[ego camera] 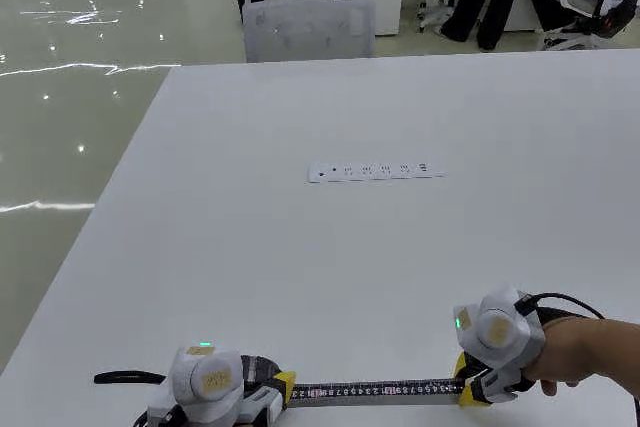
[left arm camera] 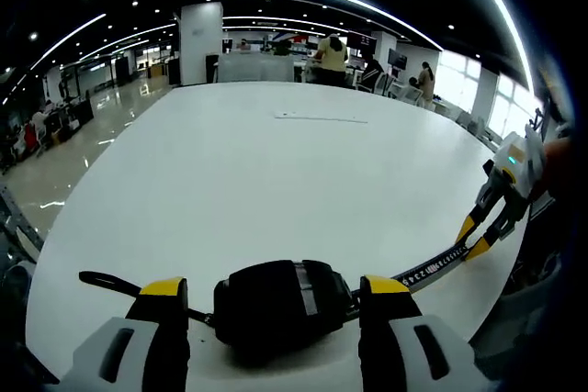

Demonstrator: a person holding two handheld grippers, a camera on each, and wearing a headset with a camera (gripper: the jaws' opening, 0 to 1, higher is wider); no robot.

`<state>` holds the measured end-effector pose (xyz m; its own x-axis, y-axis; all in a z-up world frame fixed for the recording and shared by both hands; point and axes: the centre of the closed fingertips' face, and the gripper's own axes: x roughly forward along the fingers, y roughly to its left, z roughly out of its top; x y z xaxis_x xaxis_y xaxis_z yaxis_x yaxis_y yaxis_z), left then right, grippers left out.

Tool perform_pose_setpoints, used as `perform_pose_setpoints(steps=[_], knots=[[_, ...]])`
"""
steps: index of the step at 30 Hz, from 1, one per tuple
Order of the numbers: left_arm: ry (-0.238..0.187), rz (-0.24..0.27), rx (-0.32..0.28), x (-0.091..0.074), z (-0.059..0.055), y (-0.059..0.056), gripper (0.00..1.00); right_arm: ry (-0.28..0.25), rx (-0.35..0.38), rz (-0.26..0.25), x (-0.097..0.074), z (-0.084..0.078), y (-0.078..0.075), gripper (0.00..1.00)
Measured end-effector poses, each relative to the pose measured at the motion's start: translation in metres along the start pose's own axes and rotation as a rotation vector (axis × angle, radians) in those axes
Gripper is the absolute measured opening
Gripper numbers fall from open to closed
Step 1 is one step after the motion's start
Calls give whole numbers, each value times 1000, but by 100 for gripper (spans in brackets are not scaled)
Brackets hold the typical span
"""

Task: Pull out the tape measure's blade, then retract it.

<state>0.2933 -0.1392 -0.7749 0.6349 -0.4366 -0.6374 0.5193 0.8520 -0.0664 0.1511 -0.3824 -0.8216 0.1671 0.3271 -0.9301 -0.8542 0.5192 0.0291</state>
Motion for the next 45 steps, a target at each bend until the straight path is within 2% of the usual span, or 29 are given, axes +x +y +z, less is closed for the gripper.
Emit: perform_pose_setpoints(steps=[2,7,9,11,13,14,18,22,31,36,37,45], knots=[[10,19,6,2,-3,3,72,3,3,0,0,0,0,14],[32,23,-31,2,-7,3,72,4,9,-2,1,-1,-2,14],[39,25,-28,3,-8,1,72,5,11,-3,1,-1,-2,14],[57,14,-34,4,-12,-2,69,5,12,-5,1,0,-2,14],[68,-15,-36,5,-13,-9,61,6,14,-6,1,0,-2,14],[64,4,-6,4,-12,-7,61,6,16,-7,1,0,-2,14],[77,-4,-27,3,-12,-6,60,4,19,-9,1,-1,-3,14],[93,-3,-19,3,-13,-5,58,4,21,-9,1,0,-3,14],[83,-25,-22,1,-13,-4,58,-16,22,-11,2,2,-2,14],[76,-42,-20,2,-13,-3,57,-38,53,11,1,3,-2,14],[73,-45,-19,2,-12,-3,57,-40,29,7,2,3,-2,14],[90,-72,-24,3,-13,-4,57,-52,27,1,2,4,-1,13]])
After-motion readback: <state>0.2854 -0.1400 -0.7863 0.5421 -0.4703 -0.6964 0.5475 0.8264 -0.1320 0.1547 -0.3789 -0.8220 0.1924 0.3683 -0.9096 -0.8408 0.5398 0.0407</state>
